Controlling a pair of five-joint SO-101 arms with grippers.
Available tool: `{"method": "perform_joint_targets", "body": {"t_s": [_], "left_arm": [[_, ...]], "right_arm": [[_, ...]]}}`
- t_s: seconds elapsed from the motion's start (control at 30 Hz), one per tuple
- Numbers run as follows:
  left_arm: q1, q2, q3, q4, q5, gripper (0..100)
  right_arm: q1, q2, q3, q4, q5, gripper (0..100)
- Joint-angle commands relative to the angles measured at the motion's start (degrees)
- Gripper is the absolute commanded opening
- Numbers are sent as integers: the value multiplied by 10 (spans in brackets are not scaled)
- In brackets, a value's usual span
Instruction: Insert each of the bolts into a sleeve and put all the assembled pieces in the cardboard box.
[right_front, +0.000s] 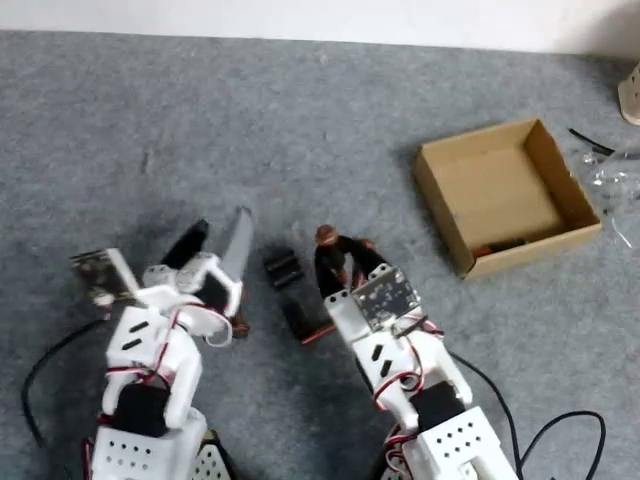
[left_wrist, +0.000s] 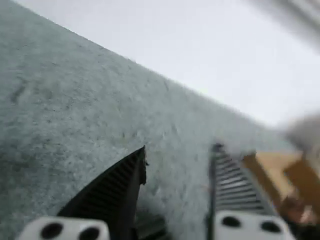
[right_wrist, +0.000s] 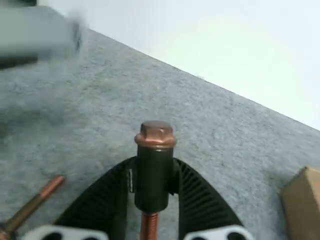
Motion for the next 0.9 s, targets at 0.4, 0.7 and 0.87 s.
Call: {"method": "perform_joint_targets", "body": {"t_s": [0.4,0.7,0.87], "left_arm": [[25,-7,51,3,-113,10],[10,-7,51,25,-263,7],[10,-7,51,25,-264,7]], "right_arm": [[132,-2,56,-29,1,5],[210,4,8,53,-98,5],[211,109,-95,38,-100,5]]}}
